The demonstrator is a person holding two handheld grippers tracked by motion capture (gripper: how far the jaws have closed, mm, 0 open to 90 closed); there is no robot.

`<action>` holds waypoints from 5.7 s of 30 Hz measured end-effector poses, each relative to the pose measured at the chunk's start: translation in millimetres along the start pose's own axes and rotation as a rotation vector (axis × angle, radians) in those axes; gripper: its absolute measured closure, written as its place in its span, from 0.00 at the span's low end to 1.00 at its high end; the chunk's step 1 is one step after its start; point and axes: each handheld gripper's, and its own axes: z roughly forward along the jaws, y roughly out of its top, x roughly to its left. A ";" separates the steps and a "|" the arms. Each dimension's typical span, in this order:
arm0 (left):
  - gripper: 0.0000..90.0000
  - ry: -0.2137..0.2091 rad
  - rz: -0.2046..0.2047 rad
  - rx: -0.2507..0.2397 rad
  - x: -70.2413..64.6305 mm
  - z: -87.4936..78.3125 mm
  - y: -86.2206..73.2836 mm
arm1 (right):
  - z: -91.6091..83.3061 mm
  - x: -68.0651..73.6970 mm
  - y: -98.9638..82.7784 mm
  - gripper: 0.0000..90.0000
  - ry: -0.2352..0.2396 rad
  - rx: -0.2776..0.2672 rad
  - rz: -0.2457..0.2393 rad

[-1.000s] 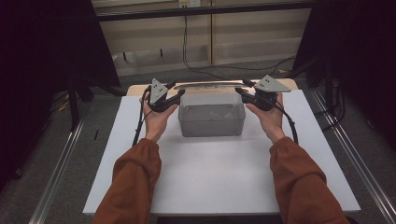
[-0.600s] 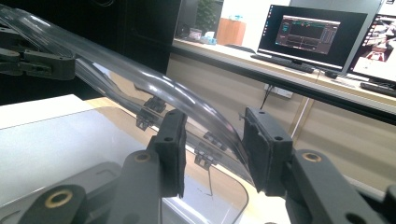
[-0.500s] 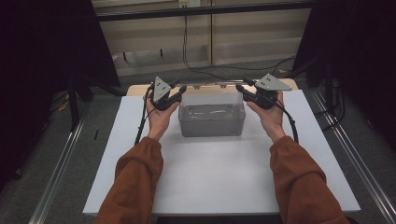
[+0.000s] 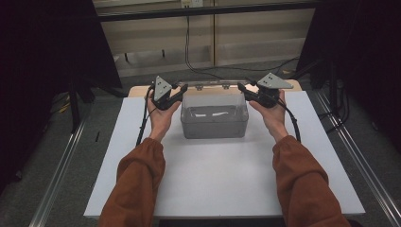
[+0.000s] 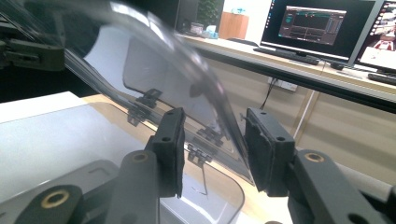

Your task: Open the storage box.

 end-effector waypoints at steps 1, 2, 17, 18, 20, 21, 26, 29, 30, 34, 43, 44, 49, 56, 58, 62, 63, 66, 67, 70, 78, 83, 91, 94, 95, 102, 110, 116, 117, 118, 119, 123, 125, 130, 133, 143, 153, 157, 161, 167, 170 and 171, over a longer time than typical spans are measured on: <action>0.73 0.003 -0.004 0.001 0.7 0.6 -0.1 | 0.9 -1.0 -1.0 0.65 -0.003 0.003 -0.001; 0.73 0.004 -0.010 0.000 1.4 1.2 -0.5 | 1.8 -2.0 -2.2 0.65 -0.006 0.005 0.003; 0.74 0.003 -0.015 0.014 6.5 8.9 -0.2 | 17.5 -8.9 -4.8 0.56 -0.037 0.020 0.005; 0.75 0.003 -0.013 0.016 6.7 9.3 -0.3 | 18.5 -10.0 -5.7 0.58 -0.036 0.022 0.004; 0.75 0.004 -0.008 0.019 8.1 10.1 -0.8 | 21.2 -11.2 -7.3 0.58 -0.035 0.035 -0.004; 0.75 0.005 -0.013 0.018 8.3 10.4 -1.0 | 22.8 -11.5 -7.8 0.60 -0.028 0.035 0.000; 0.76 0.006 -0.008 0.029 11.6 12.6 -3.7 | 29.0 -12.2 -11.6 0.64 -0.018 0.047 0.009; 0.77 0.006 -0.014 0.034 13.7 14.4 -5.6 | 32.4 -14.0 -14.6 0.64 -0.019 0.044 0.020; 0.77 0.005 -0.010 0.040 14.5 14.6 -6.1 | 33.3 -14.3 -15.5 0.65 -0.021 0.047 0.027; 0.79 -0.002 -0.024 0.034 15.1 18.0 -7.5 | 35.5 -16.7 -17.6 0.63 -0.036 0.059 0.024; 0.80 -0.006 -0.004 0.056 18.5 23.3 -7.4 | 39.2 -20.2 -23.4 0.66 -0.034 0.078 0.021; 0.80 -0.010 -0.008 0.052 19.1 24.1 -8.0 | 39.5 -19.6 -24.3 0.66 -0.032 0.082 0.023; 0.80 -0.015 -0.017 0.054 21.1 27.4 -10.4 | 42.6 -20.7 -25.8 0.71 -0.039 0.067 0.037; 0.80 -0.018 -0.013 0.069 23.6 29.9 -11.6 | 49.2 -21.3 -26.3 0.73 -0.055 0.082 0.028; 0.80 -0.022 -0.017 0.078 25.5 31.5 -13.4 | 50.1 -22.4 -27.0 0.73 -0.051 0.076 0.043; 0.80 -0.017 -0.076 0.063 26.7 35.5 -15.9 | 50.7 -24.3 -25.4 0.74 -0.046 0.083 0.035; 0.80 -0.020 -0.083 0.064 27.2 35.9 -16.2 | 50.6 -24.4 -24.8 0.75 -0.047 0.085 0.035; 0.79 -0.023 -0.066 0.079 26.2 40.6 -16.4 | 51.5 -24.4 -25.1 0.75 -0.052 0.079 0.046; 0.79 -0.023 -0.061 0.083 26.9 41.2 -16.4 | 51.9 -25.4 -25.7 0.75 -0.049 0.075 0.046; 0.79 -0.025 -0.066 0.084 28.8 43.8 -17.2 | 52.8 -26.0 -25.0 0.76 -0.052 0.076 0.051; 0.79 -0.027 -0.067 0.107 30.7 49.7 -20.3 | 56.0 -28.0 -23.3 0.77 -0.057 0.078 0.059; 0.74 -0.023 -0.082 0.127 34.0 53.0 -23.9 | 56.7 -29.2 -22.4 0.78 -0.056 0.085 0.060; 0.74 -0.023 -0.086 0.146 34.1 56.2 -27.4 | 59.3 -31.0 -22.7 0.78 -0.059 0.083 0.079; 0.75 -0.031 -0.069 0.157 30.6 59.4 -28.6 | 60.3 -31.2 -22.7 0.78 -0.064 0.083 0.081; 0.75 -0.029 -0.085 0.152 29.9 60.0 -28.7 | 60.5 -31.5 -22.7 0.78 -0.061 0.082 0.084; 0.78 -0.031 -0.077 0.170 32.2 60.6 -26.7 | 61.1 -33.4 -24.8 0.79 -0.058 0.080 0.094; 0.78 -0.037 -0.114 0.167 33.9 62.3 -27.4 | 64.3 -36.3 -33.0 0.81 -0.052 0.098 0.112; 0.79 -0.030 -0.152 0.180 34.8 63.4 -26.3 | 70.1 -39.5 -35.1 0.81 -0.058 0.098 0.131; 0.79 -0.029 -0.157 0.180 35.2 63.5 -26.3 | 71.3 -40.0 -34.3 0.81 -0.057 0.106 0.139; 0.79 -0.027 -0.159 0.182 35.5 63.3 -26.2 | 72.4 -40.3 -33.9 0.81 -0.058 0.107 0.139; 0.79 -0.034 -0.164 0.182 35.5 63.2 -26.3 | 73.2 -40.5 -33.0 0.81 -0.056 0.112 0.139; 0.79 -0.024 -0.148 0.196 36.3 63.5 -24.8 | 76.1 -40.3 -31.6 0.81 -0.059 0.119 0.156; 0.79 -0.021 -0.150 0.198 36.4 64.5 -23.7 | 76.0 -40.9 -32.3 0.81 -0.055 0.117 0.165; 0.78 -0.005 -0.149 0.215 36.5 68.8 -22.6 | 76.6 -41.1 -30.5 0.81 -0.059 0.138 0.189; 0.78 -0.010 -0.149 0.221 38.1 70.1 -22.5 | 77.4 -41.0 -30.1 0.82 -0.067 0.147 0.199; 0.78 -0.026 -0.180 0.211 39.5 69.3 -22.2 | 78.5 -44.7 -28.8 0.82 -0.049 0.168 0.220; 0.76 -0.032 -0.194 0.211 40.6 69.4 -21.0 | 80.5 -46.2 -27.8 0.79 -0.040 0.181 0.237; 0.73 -0.030 -0.192 0.239 41.6 71.4 -18.3 | 83.4 -45.8 -26.7 0.75 -0.038 0.200 0.224; 0.74 -0.034 -0.224 0.245 43.2 72.6 -17.7 | 83.9 -48.3 -26.6 0.75 -0.022 0.207 0.250; 0.70 -0.025 -0.236 0.263 42.2 74.9 -17.3 | 86.4 -48.8 -23.9 0.73 -0.019 0.239 0.267; 0.69 -0.021 -0.249 0.269 41.6 76.7 -16.8 | 87.3 -49.5 -23.1 0.73 -0.018 0.249 0.274; 0.69 -0.023 -0.249 0.273 42.4 77.1 -16.6 | 87.3 -49.7 -23.1 0.73 -0.018 0.251 0.282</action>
